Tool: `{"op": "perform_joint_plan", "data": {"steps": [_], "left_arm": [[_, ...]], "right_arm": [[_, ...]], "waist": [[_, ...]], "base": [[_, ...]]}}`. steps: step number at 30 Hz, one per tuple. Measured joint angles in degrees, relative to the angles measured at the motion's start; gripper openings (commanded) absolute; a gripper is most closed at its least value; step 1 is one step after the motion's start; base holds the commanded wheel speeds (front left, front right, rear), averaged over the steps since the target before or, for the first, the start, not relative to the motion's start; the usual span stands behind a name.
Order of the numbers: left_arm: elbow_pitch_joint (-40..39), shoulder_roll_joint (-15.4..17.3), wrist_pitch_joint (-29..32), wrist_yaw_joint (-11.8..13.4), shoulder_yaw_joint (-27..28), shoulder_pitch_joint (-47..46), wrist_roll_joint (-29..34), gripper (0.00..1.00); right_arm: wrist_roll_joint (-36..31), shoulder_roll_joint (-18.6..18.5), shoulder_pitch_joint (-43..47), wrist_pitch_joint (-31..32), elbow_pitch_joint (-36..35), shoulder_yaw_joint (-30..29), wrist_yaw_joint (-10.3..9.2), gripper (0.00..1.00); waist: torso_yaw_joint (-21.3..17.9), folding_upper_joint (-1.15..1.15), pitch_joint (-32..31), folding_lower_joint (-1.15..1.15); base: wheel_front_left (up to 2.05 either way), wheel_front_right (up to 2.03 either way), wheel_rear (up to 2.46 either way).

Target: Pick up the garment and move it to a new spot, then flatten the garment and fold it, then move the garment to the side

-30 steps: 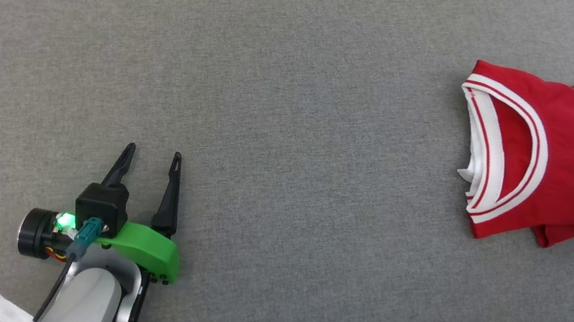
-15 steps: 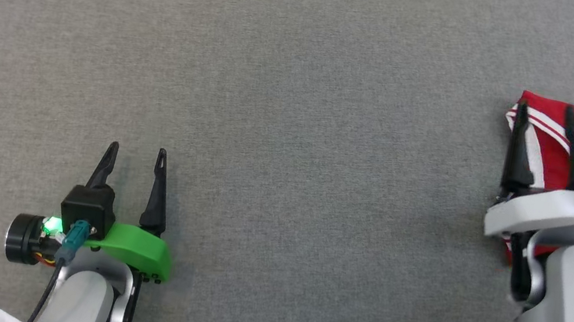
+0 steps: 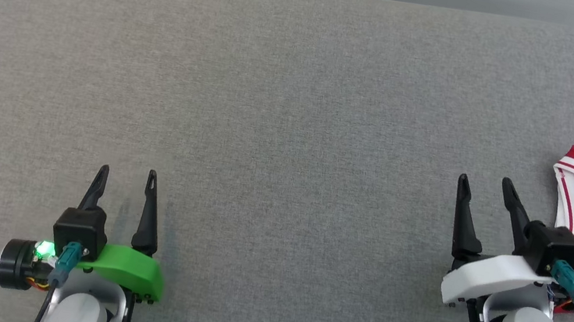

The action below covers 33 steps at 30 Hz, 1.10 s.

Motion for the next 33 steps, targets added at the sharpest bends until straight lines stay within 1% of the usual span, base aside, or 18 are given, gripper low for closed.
{"op": "perform_joint_plan", "data": {"steps": [3, 7, 13, 17, 18, 24, 33], "left_arm": [[-0.18, -0.01, 0.00, -0.02, 0.26, 1.05, 0.11, 1.00], [-0.20, 0.00, 0.00, -1.01, 0.81, 2.58, -0.71, 1.00], [-0.78, 0.00, 0.00, -2.08, 1.87, 4.29, -1.14, 1.00], [-1.32, -0.01, 0.00, -3.87, 2.24, 5.07, -1.22, 1.00], [-1.31, -0.03, 0.00, -3.99, 2.37, 5.15, -1.20, 0.00], [1.11, -0.22, 0.47, -4.00, 2.36, 6.23, -1.87, 0.00], [0.46, -0.24, 2.99, -5.09, 4.02, 6.23, -11.85, 0.00]], "right_arm": [[-0.04, 0.02, 1.56, 0.00, 0.10, 0.33, 0.00, 1.00], [2.24, 0.14, 3.30, 0.00, 0.33, 1.55, 0.00, 1.00], [3.01, 0.14, 5.04, 0.00, 0.33, 2.42, 0.00, 1.00], [3.77, 0.14, 5.59, 0.00, -0.14, 2.64, 0.00, 1.00], [3.91, 0.19, 5.81, 0.00, -0.14, 2.64, 0.01, 0.00], [4.68, 0.57, 7.96, 0.64, 2.40, 2.53, 0.01, 0.00], [14.59, 0.57, 8.16, 3.12, 1.30, 1.37, 0.01, 0.00]], "waist": [[1.10, 0.00, -1.60, 0.00], [2.39, 0.00, -3.84, 0.00], [3.80, 0.00, -6.51, 0.00], [4.19, 0.00, -7.70, 0.00], [4.21, 0.00, -7.87, 0.00], [4.18, 0.00, -7.95, 0.00], [3.92, 0.00, -8.22, 0.00]], "base": [[0.00, 0.00, 0.00], [0.00, 0.00, 0.00], [0.00, 0.00, 0.00], [0.00, 0.00, 0.00], [0.00, 0.00, 0.00], [0.00, 0.00, 0.00], [0.00, 0.00, 0.00]]}}
